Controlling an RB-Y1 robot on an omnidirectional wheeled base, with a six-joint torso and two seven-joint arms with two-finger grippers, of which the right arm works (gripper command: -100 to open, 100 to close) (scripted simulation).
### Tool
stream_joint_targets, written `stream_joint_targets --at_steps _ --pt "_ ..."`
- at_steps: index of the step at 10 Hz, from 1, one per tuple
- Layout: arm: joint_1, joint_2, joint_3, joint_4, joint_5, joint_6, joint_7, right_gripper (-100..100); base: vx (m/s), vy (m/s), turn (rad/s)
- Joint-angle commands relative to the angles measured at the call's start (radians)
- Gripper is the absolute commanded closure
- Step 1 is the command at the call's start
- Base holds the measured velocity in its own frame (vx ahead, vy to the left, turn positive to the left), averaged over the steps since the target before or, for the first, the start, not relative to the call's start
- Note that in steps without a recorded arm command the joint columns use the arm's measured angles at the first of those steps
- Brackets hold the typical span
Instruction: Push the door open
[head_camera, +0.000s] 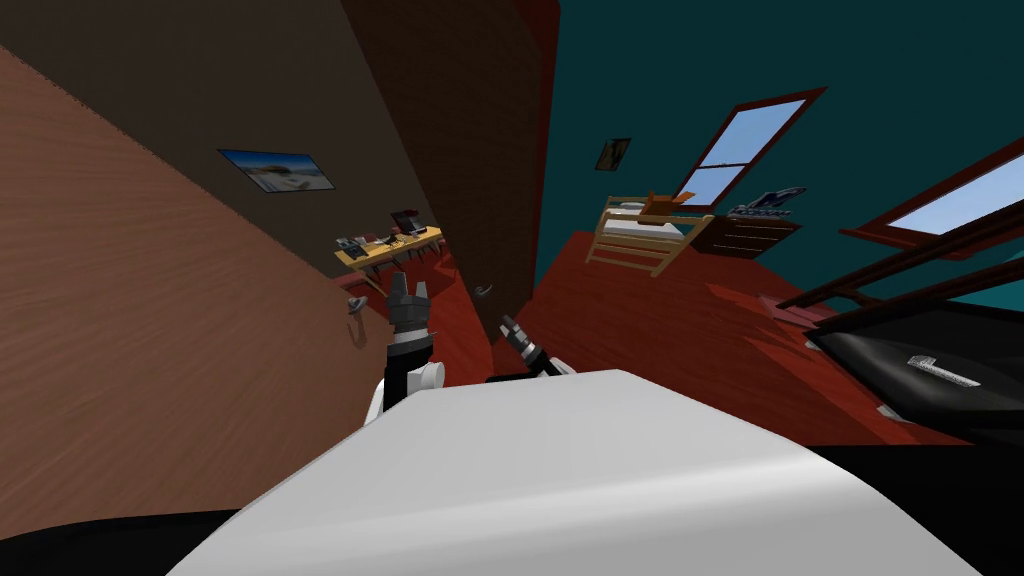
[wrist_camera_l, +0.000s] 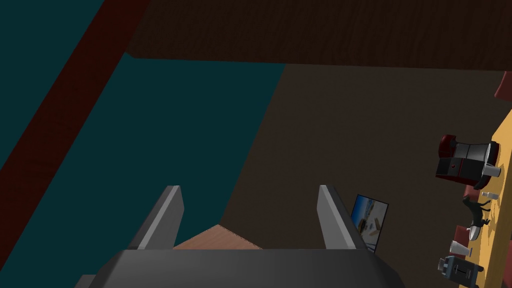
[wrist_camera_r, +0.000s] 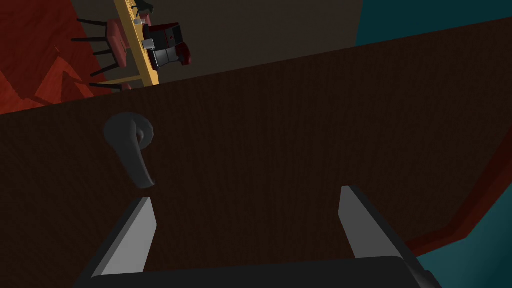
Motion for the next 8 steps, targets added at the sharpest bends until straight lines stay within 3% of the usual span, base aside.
stream_joint_targets --at_steps 1,8 --pt "-0.014 -0.004 0.023 0.029 -0.002 -0.003 0.001 -100 0.134 -0.038 0.007" --pt "-0.083 -0.022 0.125 0.197 -0.01 -0.049 0.001 -100 0.148 -0.021 0.001"
